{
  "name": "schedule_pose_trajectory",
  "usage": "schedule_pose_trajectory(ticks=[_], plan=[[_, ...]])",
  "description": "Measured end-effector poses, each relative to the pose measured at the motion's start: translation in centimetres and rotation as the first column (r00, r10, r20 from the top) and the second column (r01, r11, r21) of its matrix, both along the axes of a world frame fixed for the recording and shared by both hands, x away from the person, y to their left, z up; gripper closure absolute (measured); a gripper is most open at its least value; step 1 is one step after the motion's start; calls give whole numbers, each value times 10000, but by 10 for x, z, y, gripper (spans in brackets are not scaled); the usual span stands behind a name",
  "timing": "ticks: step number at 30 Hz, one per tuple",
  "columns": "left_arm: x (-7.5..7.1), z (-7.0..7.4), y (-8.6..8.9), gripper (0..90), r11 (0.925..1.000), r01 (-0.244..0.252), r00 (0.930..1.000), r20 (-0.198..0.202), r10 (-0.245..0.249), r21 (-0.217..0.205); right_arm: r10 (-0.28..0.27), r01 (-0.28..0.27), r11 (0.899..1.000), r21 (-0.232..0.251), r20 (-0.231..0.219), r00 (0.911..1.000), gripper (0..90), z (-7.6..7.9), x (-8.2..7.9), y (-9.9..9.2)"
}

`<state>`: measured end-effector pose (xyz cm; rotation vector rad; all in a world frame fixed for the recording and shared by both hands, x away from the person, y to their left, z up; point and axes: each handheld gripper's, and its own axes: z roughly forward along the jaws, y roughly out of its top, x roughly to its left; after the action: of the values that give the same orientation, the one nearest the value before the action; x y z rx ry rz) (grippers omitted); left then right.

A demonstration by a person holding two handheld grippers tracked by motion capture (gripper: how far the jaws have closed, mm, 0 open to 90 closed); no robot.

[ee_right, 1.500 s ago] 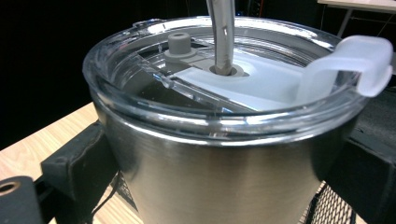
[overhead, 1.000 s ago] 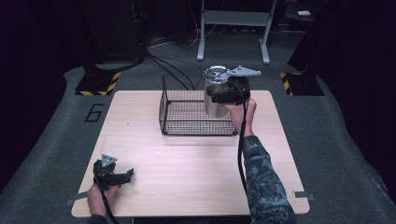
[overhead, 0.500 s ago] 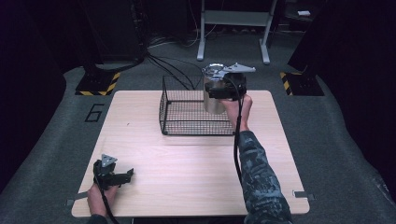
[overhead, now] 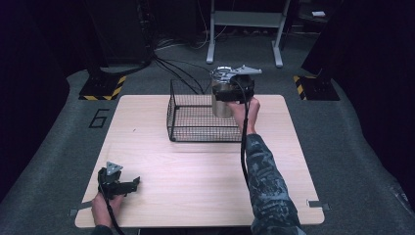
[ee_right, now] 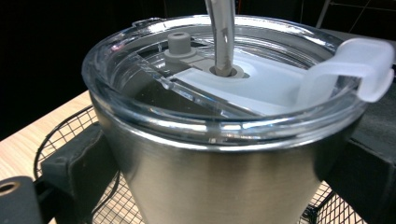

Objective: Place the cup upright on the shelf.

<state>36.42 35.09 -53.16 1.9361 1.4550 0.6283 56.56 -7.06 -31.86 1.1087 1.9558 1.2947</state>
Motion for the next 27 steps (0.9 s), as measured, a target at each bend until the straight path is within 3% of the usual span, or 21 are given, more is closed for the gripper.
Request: schedule_pose_trajectory(ticks=[27], plan=[[0, 0, 0, 45, 10000, 32, 10000, -39, -32, -51, -531, 522, 9985, -161, -577, 9969, 35, -37, 36, 20]])
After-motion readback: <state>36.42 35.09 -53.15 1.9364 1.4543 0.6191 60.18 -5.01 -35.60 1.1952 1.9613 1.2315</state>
